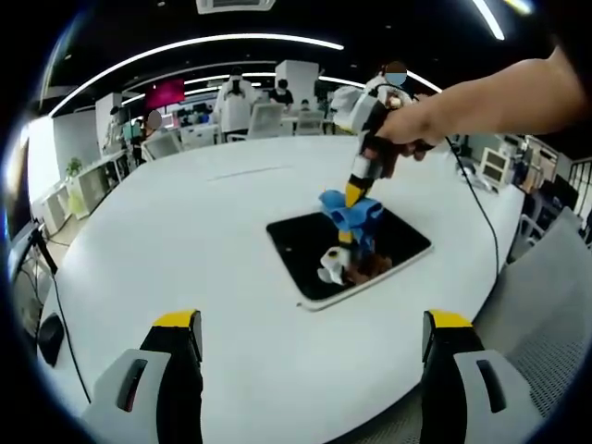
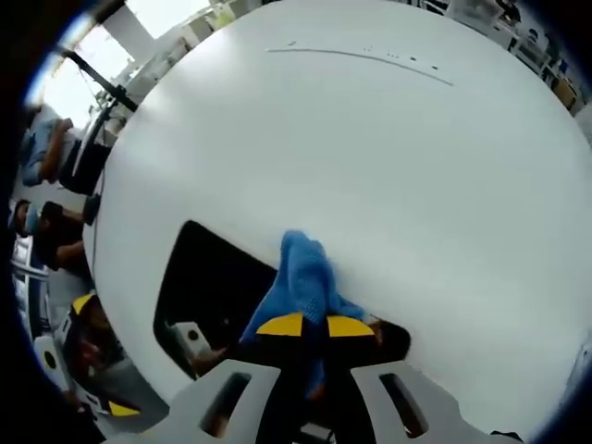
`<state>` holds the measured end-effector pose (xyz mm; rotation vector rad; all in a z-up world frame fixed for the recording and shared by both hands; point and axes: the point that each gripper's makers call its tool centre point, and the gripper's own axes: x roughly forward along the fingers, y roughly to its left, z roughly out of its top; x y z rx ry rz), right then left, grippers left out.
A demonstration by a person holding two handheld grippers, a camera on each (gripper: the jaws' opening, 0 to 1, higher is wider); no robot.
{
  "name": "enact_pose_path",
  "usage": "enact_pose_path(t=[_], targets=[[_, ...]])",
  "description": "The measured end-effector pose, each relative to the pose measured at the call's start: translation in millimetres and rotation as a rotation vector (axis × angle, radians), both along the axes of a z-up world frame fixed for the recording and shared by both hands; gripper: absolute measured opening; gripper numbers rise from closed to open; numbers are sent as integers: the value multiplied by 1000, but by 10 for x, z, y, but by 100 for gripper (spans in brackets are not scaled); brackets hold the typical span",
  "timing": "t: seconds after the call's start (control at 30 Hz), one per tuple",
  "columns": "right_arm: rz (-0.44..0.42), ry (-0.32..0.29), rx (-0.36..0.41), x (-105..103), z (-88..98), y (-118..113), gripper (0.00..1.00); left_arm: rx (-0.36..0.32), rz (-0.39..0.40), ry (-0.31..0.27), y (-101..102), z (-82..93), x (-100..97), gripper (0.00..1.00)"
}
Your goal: Wipe the mirror surface with the cleaning cloth until all visible marks leave the cleaned area.
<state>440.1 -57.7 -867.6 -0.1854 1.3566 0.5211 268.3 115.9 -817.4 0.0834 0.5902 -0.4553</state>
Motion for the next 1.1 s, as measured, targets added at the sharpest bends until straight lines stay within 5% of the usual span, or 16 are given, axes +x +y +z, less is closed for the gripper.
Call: enact_pose_path(t=[1.1], targets=[[19,-51,1,-453,42,-24,2,9,2,-15,-8,18,-2,100]])
